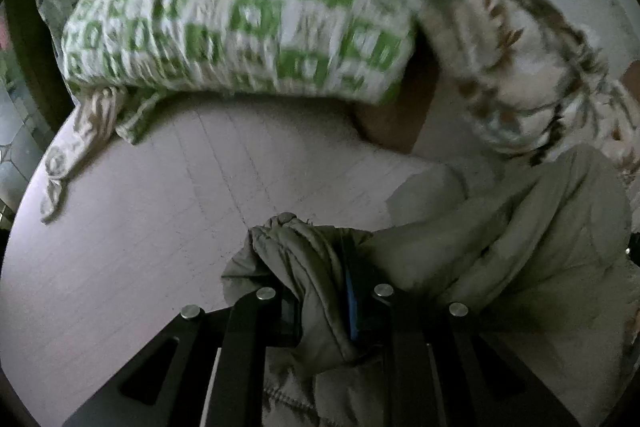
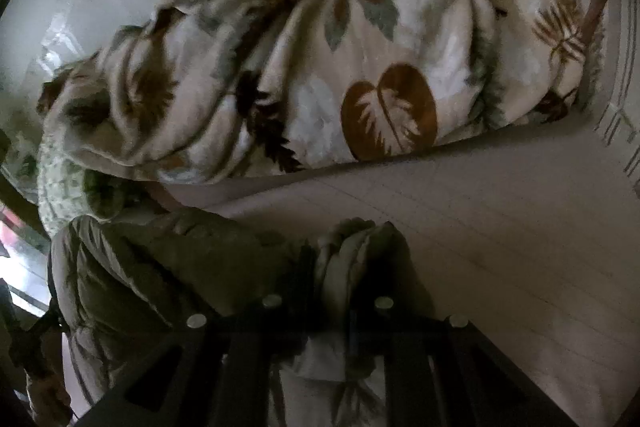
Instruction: Fold large clothes
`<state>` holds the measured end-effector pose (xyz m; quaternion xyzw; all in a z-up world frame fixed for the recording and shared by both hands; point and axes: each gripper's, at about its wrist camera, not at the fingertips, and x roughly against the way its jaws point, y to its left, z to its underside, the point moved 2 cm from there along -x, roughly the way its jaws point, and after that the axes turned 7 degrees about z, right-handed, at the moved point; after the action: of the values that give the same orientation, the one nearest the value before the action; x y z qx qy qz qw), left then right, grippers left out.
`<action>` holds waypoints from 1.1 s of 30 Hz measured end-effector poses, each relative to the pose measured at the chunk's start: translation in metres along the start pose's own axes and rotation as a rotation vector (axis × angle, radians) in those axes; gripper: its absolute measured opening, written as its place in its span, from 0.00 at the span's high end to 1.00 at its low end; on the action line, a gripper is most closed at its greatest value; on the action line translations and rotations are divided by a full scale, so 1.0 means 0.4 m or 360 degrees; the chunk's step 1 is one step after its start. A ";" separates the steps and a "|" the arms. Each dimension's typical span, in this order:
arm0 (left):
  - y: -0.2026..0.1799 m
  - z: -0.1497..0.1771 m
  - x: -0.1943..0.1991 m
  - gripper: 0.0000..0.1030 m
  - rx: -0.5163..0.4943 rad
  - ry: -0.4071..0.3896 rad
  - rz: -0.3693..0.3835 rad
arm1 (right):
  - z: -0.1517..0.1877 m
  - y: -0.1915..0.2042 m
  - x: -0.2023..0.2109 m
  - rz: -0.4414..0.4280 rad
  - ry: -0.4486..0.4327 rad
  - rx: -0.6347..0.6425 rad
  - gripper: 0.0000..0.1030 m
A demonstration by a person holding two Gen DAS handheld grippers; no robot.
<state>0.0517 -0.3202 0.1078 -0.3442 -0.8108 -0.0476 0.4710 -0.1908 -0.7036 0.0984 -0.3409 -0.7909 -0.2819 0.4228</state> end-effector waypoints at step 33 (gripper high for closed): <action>0.009 -0.059 0.089 0.75 0.0093 -0.0029 0.0235 | 0.016 -0.033 0.023 -0.0325 0.0046 -0.0123 0.00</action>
<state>0.0598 -0.3085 0.1484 -0.3895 -0.7885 0.0140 0.4757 -0.2078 -0.7043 0.1010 -0.2705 -0.8039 -0.3588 0.3896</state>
